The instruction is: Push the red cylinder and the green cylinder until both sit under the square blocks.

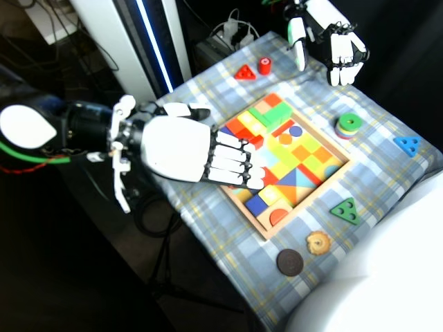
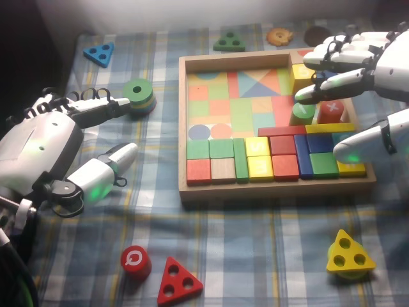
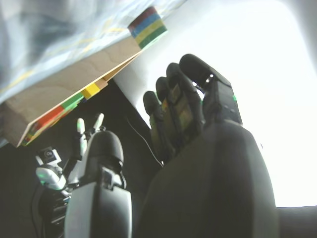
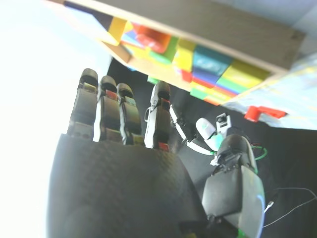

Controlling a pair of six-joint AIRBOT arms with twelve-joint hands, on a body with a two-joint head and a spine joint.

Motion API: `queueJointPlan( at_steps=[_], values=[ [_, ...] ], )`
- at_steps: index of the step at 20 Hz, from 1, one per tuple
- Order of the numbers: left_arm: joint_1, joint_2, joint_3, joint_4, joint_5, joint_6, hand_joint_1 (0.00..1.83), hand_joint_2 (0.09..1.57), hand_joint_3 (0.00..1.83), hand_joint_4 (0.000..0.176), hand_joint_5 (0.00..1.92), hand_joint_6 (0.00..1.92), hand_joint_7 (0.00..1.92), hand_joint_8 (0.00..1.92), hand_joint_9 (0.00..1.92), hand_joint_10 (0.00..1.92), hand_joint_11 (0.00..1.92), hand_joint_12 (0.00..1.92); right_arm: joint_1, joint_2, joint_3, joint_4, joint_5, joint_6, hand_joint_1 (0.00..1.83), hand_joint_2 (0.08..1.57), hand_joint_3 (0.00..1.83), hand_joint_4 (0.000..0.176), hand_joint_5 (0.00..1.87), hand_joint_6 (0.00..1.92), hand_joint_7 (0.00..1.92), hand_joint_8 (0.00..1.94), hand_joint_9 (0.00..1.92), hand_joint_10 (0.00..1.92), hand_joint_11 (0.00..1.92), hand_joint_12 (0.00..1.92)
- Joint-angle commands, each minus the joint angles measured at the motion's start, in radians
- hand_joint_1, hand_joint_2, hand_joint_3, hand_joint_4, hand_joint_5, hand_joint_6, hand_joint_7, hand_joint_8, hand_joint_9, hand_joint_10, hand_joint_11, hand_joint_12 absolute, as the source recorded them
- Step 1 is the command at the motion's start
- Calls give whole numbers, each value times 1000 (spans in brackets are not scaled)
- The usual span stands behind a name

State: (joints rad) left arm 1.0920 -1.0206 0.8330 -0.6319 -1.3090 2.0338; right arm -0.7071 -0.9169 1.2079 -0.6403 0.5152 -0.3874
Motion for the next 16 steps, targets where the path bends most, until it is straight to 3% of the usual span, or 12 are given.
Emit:
queueJointPlan(
  at_steps=[1, 2, 3, 4, 5, 7, 8, 9, 10, 11, 12, 16],
  values=[
    [-2, 0, -2, 44, -108, -5, 567, 1323, 0, 0, 575, 1, 506, 2, 448, 15, 0, 1190, 15, 1, -1, 29, 86, -7, 0, 926, 0, 95, 361, 10, 9, 3, 0, 0, 0, 0],
    [-2, 0, -2, 44, -107, -5, 576, 1320, 0, 0, 580, 2, 513, 4, 453, 18, 0, 1209, 14, -1, 0, 29, 86, -14, 0, 922, 0, 91, 379, 15, 18, 7, 0, 0, 0, 0],
    [-2, 1, -2, 44, -105, -5, 598, 1321, 0, 0, 594, 6, 522, 5, 462, 21, 0, 1243, 14, -7, 3, 24, 84, -14, 0, 932, 1, 102, 388, 17, 29, 10, 0, 0, 0, 0],
    [-2, 2, -2, 44, -105, -5, 587, 1319, 0, 0, 595, 5, 523, 4, 461, 20, 0, 1240, 14, -15, 7, 19, 78, -14, 0, 916, 0, 127, 377, 11, 16, 4, 0, 0, 0, 0],
    [-2, 2, -2, 44, -105, -5, 580, 1317, 0, 0, 593, 3, 513, 4, 446, 14, 0, 1165, 14, -23, 13, 13, 73, -14, 0, 930, 1, 127, 375, 9, 14, 3, 0, 0, 0, 0],
    [-2, 1, -2, 44, -106, -5, 597, 1316, 0, 0, 588, 0, 517, 3, 454, 17, 0, 1192, 10, -43, 30, 5, 60, -14, 0, 960, 12, 106, 381, 8, 30, 7, 0, 0, 0, 0],
    [-2, 1, -2, 44, -106, -5, 597, 1316, 0, 0, 588, 0, 517, 3, 454, 17, 0, 1192, 7, -47, 35, 5, 58, -14, 0, 960, 12, 106, 381, 8, 30, 7, 0, 0, 0, 0],
    [-2, 1, -3, 44, -106, -5, 609, 1315, 0, 0, 597, 3, 518, 2, 456, 18, 0, 1210, 4, -52, 39, 5, 54, -14, 0, 925, 0, 134, 348, 1, 5, 1, 0, 0, 0, 0],
    [-2, 1, -3, 44, -107, -5, 587, 1321, 0, 0, 596, 2, 514, 1, 453, 17, 0, 1206, 1, -53, 42, 4, 47, -14, 0, 911, 0, 146, 357, 7, 7, 3, 0, 0, 0, 0],
    [-2, 1, -3, 44, -107, -5, 584, 1322, 0, 0, 596, 2, 513, 0, 453, 16, 0, 1206, -3, -53, 43, 2, 40, -14, 0, 907, 0, 143, 360, 8, 2, 0, 0, 0, 0, 0],
    [-2, 1, -3, 44, -107, -5, 589, 1318, 0, 0, 602, 4, 520, 3, 460, 19, 0, 1211, -5, -52, 43, 2, 35, -14, 0, 906, 0, 122, 377, 14, 14, 5, 0, 0, 0, 0],
    [-2, 0, -4, 43, -108, -5, 607, 1314, 0, 0, 609, 3, 524, 1, 462, 21, 0, 1285, -21, -30, 35, -1, 9, -14, 0, 903, 0, 119, 370, 4, 30, 7, 0, 0, 0, 0]
  ],
)
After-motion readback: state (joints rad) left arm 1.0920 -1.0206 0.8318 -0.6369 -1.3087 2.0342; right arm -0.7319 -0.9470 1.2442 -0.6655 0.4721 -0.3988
